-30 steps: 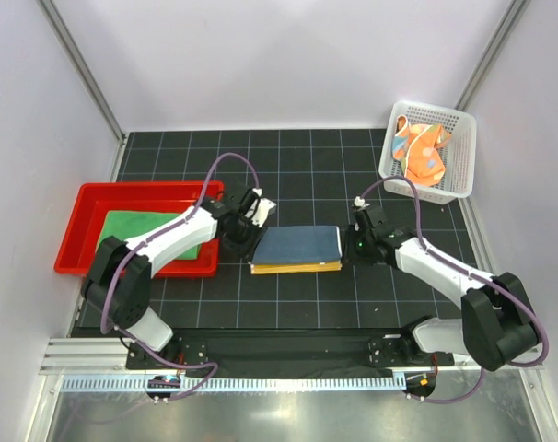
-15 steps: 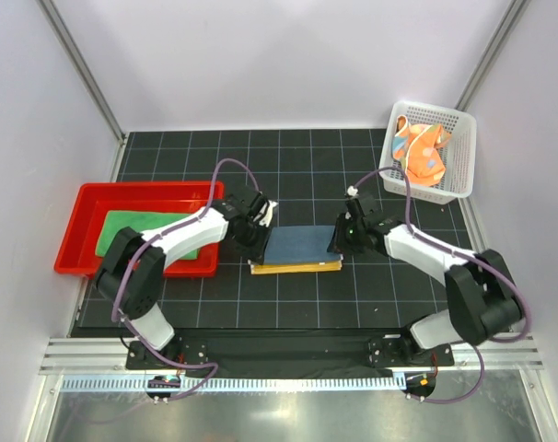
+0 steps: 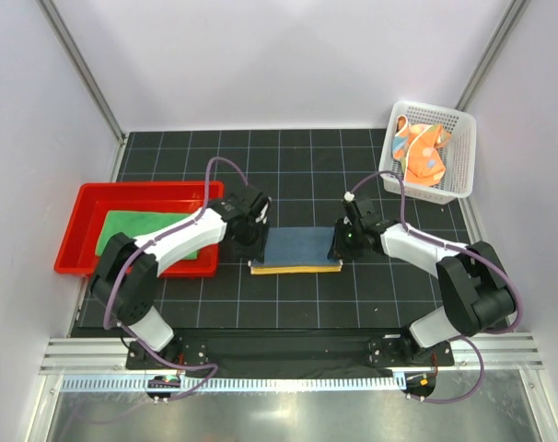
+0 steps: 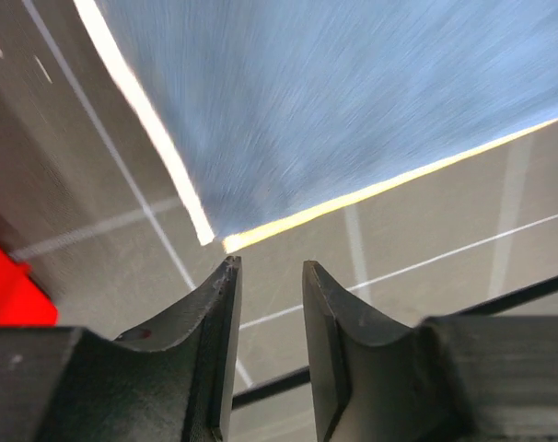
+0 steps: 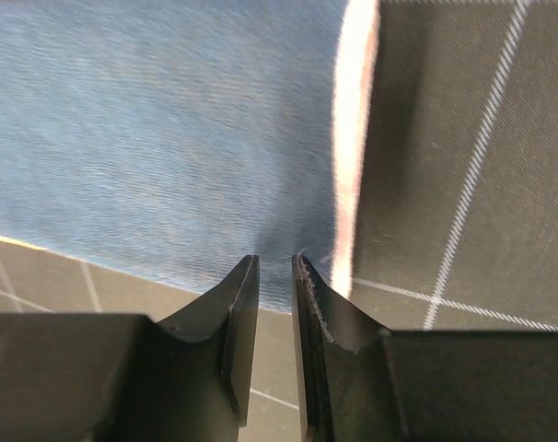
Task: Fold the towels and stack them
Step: Fold the towel
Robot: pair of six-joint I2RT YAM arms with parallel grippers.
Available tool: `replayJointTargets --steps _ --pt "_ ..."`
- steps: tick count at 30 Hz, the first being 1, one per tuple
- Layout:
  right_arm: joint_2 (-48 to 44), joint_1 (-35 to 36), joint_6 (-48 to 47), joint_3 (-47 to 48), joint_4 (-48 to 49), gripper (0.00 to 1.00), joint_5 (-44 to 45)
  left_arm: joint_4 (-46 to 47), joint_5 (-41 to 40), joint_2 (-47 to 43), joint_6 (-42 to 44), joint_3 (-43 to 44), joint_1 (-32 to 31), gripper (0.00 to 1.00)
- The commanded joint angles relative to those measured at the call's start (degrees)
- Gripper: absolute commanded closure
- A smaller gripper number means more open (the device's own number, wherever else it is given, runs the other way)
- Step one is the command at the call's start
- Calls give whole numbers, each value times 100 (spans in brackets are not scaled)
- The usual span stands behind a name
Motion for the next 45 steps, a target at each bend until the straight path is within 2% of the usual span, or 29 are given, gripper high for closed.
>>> replayJointTargets --steps 1,6,8,9,15,24,33,38,41,45 --pt "-292 17 -23 404 -121 72 -176 -68 -370 -109 -231 595 14 62" --pt "-178 87 74 755 -76 70 -239 -87 -588 226 -371 481 14 62" --pt "-117 104 397 878 -434 66 250 -43 -668 183 -477 341 14 60" --pt "-160 104 495 888 -550 64 402 -51 -730 139 -521 279 14 55" --pt "-503 96 1119 528 -920 59 1051 10 -844 95 -653 95 14 52" --pt "-565 96 1366 0 -534 58 1115 300 -722 262 -1075 -160 110 51" --pt "-477 96 1358 -272 -217 57 1089 520 -616 270 -1224 -398 233 65" --pt "-521 96 1384 -334 -129 60 1133 529 -625 235 -1224 -389 251 69" --pt "-512 96 1393 -343 -94 65 1124 529 -616 261 -1216 -363 251 78" --pt "-512 96 1393 -352 -50 78 1115 520 -590 253 -1216 -345 251 89"
